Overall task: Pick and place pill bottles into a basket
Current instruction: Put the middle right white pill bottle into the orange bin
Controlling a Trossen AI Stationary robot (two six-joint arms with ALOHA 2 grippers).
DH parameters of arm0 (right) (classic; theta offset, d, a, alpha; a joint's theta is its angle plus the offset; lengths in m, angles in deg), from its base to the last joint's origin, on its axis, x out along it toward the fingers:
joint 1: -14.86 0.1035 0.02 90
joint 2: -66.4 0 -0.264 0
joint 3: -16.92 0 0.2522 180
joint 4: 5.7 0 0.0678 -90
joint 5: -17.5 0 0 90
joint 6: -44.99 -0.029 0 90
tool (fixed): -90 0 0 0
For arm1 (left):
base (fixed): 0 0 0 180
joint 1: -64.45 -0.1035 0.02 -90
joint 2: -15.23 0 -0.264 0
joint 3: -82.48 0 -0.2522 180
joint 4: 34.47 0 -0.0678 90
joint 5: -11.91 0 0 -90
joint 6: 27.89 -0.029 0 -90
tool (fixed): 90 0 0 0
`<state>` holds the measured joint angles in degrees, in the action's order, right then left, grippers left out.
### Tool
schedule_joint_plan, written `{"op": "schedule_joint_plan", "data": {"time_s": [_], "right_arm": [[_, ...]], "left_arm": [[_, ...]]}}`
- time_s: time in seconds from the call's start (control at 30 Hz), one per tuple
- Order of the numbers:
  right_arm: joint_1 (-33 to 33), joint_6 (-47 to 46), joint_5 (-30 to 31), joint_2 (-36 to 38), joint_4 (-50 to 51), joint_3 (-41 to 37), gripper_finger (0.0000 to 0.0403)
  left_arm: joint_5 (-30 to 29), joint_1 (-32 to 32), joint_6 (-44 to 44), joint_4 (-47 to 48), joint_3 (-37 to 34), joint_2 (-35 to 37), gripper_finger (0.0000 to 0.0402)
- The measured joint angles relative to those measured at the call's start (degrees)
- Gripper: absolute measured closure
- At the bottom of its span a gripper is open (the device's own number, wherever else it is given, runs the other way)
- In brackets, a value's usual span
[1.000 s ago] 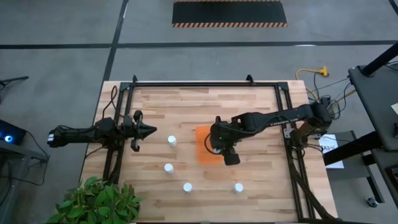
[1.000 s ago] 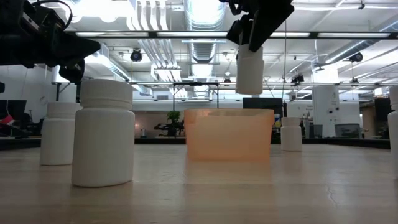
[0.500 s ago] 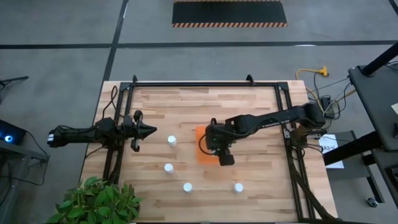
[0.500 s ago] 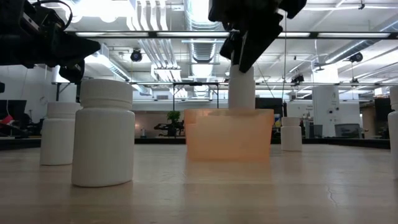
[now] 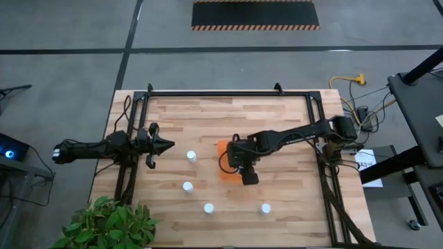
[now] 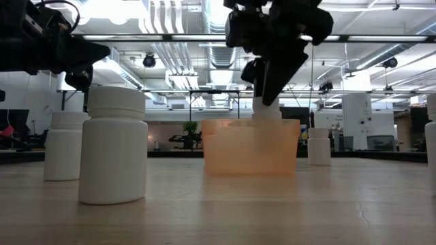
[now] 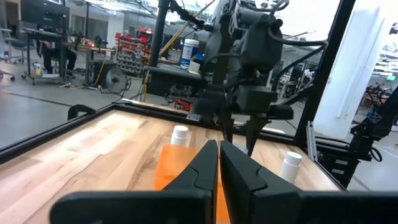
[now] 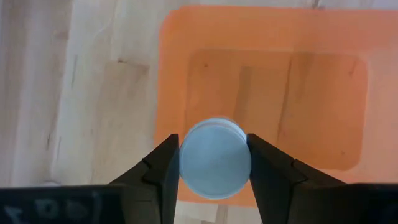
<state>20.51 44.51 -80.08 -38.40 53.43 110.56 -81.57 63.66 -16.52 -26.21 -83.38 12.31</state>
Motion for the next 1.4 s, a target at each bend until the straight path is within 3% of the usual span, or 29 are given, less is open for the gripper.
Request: {"op": "schedule_joint_plan", "data": {"time_s": [0.23,1.13,1.4], "right_arm": [[0.07,-0.66,-1.39,0.32,-3.24,-3.99,0.0264],[-0.04,0.7,-1.95,0.55,-2.76,-5.23,0.0264],[-0.07,0.67,-1.46,0.53,-1.78,-5.23,0.0151]], "left_arm": [[0.0,0.02,0.0,-0.02,0.0,-0.04,0.0402],[-0.02,0.0,0.0,-0.02,0.0,-0.02,0.0401],[-0.02,0.0,0.0,-0.02,0.0,0.0,0.0401]]}}
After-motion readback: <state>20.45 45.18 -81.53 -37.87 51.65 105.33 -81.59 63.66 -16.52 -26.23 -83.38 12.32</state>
